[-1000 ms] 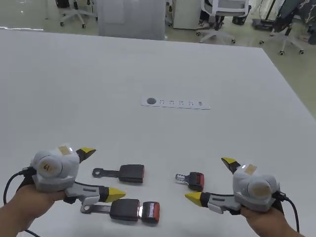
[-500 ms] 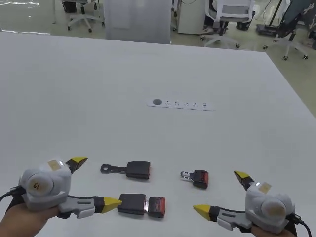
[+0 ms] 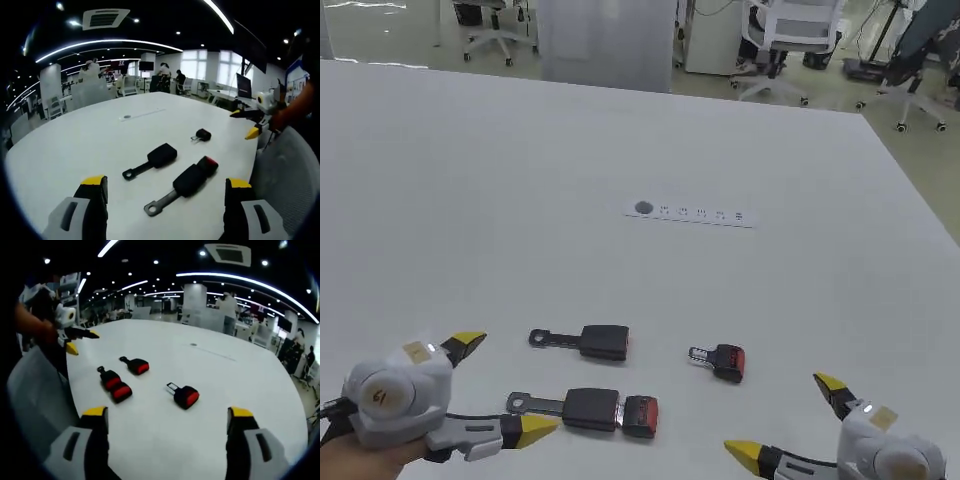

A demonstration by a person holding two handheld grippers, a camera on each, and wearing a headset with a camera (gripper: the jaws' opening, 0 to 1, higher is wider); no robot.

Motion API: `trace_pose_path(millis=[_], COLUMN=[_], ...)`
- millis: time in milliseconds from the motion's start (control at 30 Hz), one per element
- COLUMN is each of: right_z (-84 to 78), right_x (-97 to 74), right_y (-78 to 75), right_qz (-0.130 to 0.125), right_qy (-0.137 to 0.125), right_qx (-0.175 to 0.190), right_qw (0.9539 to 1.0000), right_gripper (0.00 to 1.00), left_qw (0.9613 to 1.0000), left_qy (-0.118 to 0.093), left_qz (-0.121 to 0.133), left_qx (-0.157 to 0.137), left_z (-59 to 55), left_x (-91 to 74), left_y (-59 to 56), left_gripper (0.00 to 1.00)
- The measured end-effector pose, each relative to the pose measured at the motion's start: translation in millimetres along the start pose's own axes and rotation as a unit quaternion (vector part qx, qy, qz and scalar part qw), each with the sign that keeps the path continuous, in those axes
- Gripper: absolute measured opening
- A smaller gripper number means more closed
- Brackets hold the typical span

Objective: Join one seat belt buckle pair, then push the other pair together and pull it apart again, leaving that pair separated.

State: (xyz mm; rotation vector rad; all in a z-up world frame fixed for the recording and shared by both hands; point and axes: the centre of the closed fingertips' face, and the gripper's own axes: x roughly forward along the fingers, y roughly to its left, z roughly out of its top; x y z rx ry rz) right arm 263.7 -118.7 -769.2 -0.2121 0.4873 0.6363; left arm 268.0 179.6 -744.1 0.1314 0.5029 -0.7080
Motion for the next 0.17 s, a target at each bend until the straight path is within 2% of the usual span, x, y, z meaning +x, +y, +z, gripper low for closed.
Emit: trace_pose_path(millis=[67, 167], right_z=[-0.8, -4.8], right_x=[-2.1, -5.2], right_y=[1.5, 4.0], right_qz=[0.001, 0.003], right_qy=[-0.002, 0.005], right_qx=[0.002, 0.001], right_qw=[1.0000, 1.0000], right_gripper=[1.00, 1.00], left_qw=[1.0000, 1.0000], left_qy=[-0.001, 0.006], left_qz=[0.000, 0.001], left_qx=[-0.005, 0.006], left_z=[-1.1, -3.6], left_x=[-1.4, -3.8], left_y=[0.6, 1.5], left_gripper=[1.00, 1.00])
